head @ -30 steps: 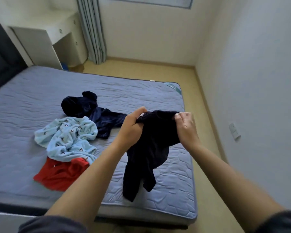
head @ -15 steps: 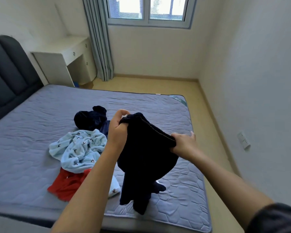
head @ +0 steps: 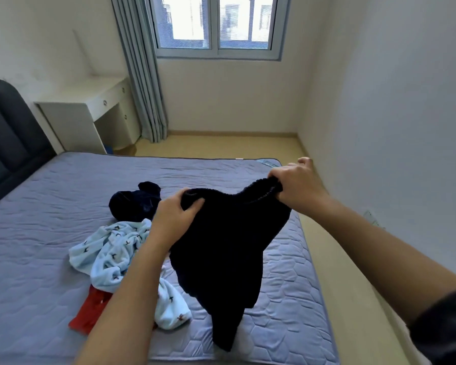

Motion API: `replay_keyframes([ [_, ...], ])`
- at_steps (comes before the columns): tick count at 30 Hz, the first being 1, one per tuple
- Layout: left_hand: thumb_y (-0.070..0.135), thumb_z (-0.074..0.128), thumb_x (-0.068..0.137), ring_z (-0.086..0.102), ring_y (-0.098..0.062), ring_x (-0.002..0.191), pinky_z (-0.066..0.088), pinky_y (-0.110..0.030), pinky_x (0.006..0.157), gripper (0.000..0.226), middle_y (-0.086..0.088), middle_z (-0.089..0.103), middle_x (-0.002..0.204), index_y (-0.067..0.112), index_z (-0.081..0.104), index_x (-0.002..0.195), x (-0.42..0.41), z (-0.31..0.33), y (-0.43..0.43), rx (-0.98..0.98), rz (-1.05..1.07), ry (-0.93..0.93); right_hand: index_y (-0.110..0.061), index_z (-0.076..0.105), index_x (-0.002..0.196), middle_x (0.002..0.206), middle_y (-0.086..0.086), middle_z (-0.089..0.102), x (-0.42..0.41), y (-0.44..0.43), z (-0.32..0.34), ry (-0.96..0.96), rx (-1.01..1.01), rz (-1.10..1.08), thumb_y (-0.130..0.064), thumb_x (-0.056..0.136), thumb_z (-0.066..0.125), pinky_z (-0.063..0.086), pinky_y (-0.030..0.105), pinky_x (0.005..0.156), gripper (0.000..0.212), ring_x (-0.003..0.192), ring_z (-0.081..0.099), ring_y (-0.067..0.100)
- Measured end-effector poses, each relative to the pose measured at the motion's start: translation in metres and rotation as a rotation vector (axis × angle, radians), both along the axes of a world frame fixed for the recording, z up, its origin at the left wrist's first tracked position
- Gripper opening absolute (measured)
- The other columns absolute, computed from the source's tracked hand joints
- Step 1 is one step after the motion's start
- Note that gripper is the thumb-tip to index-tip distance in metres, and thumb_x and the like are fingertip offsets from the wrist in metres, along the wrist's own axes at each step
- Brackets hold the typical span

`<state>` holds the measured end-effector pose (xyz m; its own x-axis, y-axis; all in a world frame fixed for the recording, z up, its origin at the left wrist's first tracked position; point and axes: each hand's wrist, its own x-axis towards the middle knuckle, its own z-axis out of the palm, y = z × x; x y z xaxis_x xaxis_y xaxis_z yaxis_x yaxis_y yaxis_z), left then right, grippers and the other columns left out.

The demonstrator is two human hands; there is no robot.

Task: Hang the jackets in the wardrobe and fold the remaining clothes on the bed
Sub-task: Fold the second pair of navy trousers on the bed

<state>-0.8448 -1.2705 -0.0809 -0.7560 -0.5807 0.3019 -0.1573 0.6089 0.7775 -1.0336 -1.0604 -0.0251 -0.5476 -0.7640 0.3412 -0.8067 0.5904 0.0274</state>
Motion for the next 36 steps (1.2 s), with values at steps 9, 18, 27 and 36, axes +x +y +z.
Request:
replay_keyframes([
  [9, 0.034, 0.068, 0.086, 0.06, -0.027, 0.078, 0.05, -0.037, 0.069, 0.02, -0.002, 0.065, 0.081, 0.02, 0.066, 0.101, -0.031, 0.128, -0.039, -0.645, -0.047, -0.101, -0.027, 0.062, 0.091, 0.078, -0.008, 0.059, -0.026, 0.004, 0.076, 0.215, 0.354, -0.172, -0.028, 0.081, 0.055, 0.017, 0.049, 0.11, 0.012, 0.091, 0.063, 0.02],
  [18, 0.017, 0.065, 0.088, 0.058, -0.016, 0.067, 0.048, -0.032, 0.06, 0.022, 0.003, 0.059, 0.077, 0.027, 0.047, 0.094, -0.053, 0.238, -0.071, -0.848, -0.253, -0.082, -0.023, 0.054, 0.087, 0.08, -0.007, 0.056, -0.037, 0.014, 0.171, -0.221, -0.111, 0.117, -0.029, 0.08, 0.073, 0.041, 0.019, 0.06, 0.021, 0.077, 0.056, 0.017],
  [27, 0.016, 0.059, 0.089, 0.051, 0.006, 0.075, 0.039, -0.007, 0.064, 0.025, 0.013, 0.05, 0.092, 0.031, 0.045, 0.104, -0.046, 0.282, -0.086, -1.219, -0.542, -0.026, -0.032, 0.063, 0.076, 0.07, -0.017, 0.065, -0.039, 0.054, 0.231, -0.27, -0.01, 0.233, -0.029, 0.082, 0.074, 0.044, 0.011, 0.061, 0.012, 0.062, 0.06, -0.002],
  [36, 0.01, 0.065, 0.088, 0.053, -0.001, 0.072, 0.043, -0.016, 0.065, 0.018, 0.018, 0.047, 0.083, 0.022, 0.068, 0.1, -0.056, 0.296, -0.078, -1.115, -0.665, -0.179, -0.035, 0.048, 0.054, 0.056, -0.016, 0.053, -0.051, 0.055, 0.252, -0.018, 0.088, 0.217, -0.029, 0.08, 0.068, 0.037, 0.014, 0.052, 0.033, 0.054, 0.047, 0.005],
])
